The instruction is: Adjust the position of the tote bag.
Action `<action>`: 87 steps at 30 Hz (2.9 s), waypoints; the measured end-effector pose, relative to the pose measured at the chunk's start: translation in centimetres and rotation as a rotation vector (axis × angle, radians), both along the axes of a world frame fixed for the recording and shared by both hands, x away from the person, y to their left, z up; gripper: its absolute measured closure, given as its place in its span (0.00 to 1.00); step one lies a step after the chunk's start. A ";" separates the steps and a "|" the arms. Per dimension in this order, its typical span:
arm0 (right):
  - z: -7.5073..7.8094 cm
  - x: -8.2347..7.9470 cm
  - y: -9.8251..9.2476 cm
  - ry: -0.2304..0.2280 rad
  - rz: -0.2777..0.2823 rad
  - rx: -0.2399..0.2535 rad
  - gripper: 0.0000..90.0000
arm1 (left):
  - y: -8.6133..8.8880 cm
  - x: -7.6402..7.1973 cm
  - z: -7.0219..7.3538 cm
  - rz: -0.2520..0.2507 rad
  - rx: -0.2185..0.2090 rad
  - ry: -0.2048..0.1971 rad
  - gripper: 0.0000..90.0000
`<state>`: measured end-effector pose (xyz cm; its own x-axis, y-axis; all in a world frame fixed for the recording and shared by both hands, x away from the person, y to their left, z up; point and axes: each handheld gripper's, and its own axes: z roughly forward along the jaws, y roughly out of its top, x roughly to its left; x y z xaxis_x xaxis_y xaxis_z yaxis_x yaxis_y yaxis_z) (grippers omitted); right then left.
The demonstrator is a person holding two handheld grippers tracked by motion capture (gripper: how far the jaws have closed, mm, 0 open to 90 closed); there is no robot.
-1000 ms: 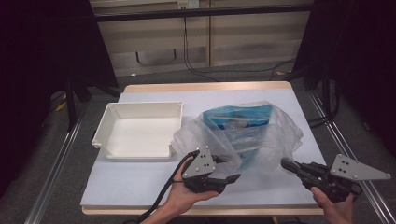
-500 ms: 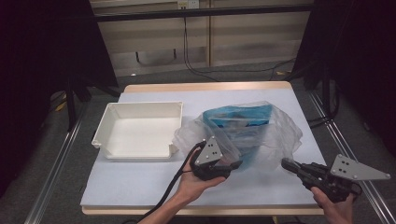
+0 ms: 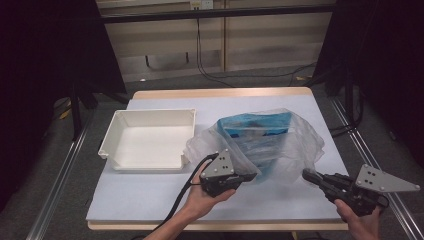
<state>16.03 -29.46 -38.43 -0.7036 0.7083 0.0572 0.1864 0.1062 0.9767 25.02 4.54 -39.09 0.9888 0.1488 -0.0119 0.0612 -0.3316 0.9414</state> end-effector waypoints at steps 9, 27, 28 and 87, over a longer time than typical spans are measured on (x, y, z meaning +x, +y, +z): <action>1.0 0.3 0.0 -0.031 0.000 0.004 0.99 | 2.5 -1.0 2.5 -0.064 -0.050 -0.008 1.00; 4.1 0.2 -1.5 -0.110 -0.011 0.034 0.99 | 6.8 -2.0 8.4 -0.065 -0.184 -0.094 1.00; 4.4 0.3 -1.6 -0.119 -0.004 0.035 0.99 | 7.1 -2.0 8.8 -0.053 -0.187 -0.102 1.00; 9.2 8.6 -3.9 -0.020 -0.049 0.035 0.99 | 17.0 5.6 11.6 0.280 -0.243 -0.085 1.00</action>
<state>24.60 -33.32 -29.22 -0.6696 0.7395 0.0692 0.1711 0.0628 0.9833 30.58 21.59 -27.50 0.9093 0.4161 0.0005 0.0360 -0.0799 0.9961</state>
